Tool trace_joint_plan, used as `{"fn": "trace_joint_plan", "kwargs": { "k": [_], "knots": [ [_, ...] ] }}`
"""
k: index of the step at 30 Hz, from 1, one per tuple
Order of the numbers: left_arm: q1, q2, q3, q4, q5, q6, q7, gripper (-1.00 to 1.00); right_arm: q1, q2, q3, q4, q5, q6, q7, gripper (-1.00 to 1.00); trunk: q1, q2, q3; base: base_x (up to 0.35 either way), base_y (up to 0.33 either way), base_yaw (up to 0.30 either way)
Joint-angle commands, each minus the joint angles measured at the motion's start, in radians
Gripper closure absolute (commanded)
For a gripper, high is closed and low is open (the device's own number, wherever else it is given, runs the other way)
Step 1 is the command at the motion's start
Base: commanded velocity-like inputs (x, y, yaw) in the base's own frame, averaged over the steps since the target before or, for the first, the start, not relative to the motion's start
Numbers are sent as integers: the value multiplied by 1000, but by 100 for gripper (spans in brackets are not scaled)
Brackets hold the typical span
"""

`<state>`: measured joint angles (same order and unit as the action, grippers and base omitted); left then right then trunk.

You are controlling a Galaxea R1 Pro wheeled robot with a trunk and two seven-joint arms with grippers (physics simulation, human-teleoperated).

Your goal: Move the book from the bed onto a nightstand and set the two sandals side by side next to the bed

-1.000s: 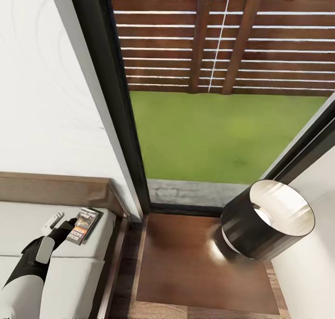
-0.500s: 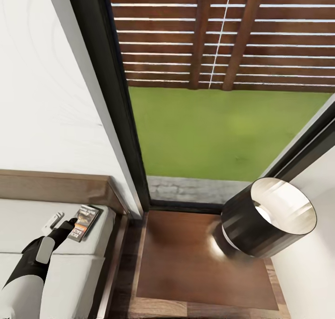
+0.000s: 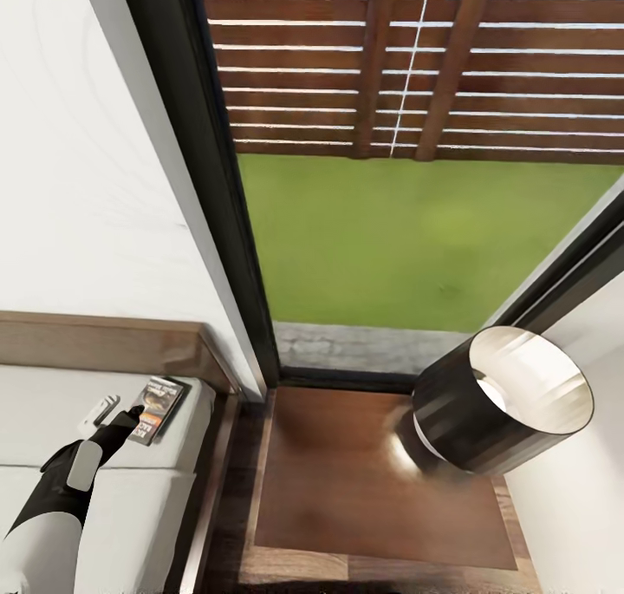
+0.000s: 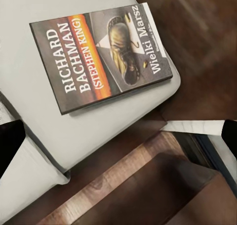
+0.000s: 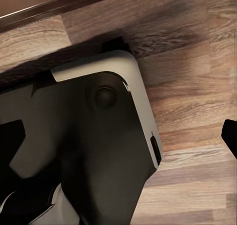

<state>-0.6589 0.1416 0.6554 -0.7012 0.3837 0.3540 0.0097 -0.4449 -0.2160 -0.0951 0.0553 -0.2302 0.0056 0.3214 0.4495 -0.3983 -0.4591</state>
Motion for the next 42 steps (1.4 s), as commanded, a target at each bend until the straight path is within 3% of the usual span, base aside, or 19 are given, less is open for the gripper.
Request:
{"fn": "trace_joint_plan", "kwargs": {
  "k": [1,42],
  "knots": [
    [-1,0,3,-1,9,7,1,-100,-1,-1,-8,3,-4,1,5,-100,0,-2,-3,0,0,0],
    [-1,-1,1,-1,10,7,1,-100,-1,-2,-8,3,-4,1,1,-100,0,-2,-67,0,0,0]
  ]
}}
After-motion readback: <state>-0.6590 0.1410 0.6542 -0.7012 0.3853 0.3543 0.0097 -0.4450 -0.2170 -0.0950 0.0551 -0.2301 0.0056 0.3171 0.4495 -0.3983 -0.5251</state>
